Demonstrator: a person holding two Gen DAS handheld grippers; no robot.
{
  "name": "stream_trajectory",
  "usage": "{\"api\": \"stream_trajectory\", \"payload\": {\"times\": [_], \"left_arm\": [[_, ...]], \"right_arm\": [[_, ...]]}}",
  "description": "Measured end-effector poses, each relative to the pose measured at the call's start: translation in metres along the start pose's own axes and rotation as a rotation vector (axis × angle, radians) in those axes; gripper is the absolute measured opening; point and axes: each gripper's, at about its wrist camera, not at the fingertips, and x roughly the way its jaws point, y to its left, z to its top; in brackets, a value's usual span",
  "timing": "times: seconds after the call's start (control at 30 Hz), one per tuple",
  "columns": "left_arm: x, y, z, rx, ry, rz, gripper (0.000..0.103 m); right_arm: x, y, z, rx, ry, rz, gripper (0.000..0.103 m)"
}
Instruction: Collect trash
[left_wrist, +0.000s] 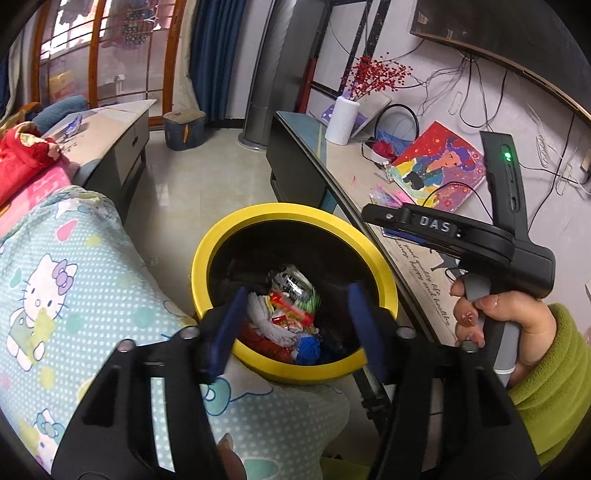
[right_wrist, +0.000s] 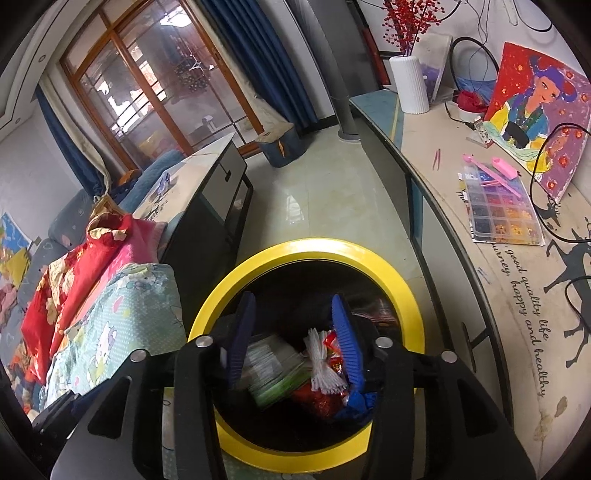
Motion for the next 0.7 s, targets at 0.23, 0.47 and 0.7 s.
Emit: {"api": "stream_trajectory", "payload": {"times": [0.23, 0.47, 0.7], "left_arm": [[-0.011, 0.014, -0.002, -0.054, -0.016, 0.034, 0.091], [-0.031, 0.036, -0.006, -0.118, -0.049, 0.108, 0.092], [-0.057, 0.064, -0.012, -0.185, -0.083, 0.187, 0.092]], "right_arm": [[-0.012, 0.004, -0.001, -0.016, -0.023, -0.012, 0.063], [-0.023, 0.023, -0.007, -0.062, -0.044, -0.019, 0.074], [-0.033, 0.056, -0.024, -0.141, -0.056, -0.006, 0.081]]}}
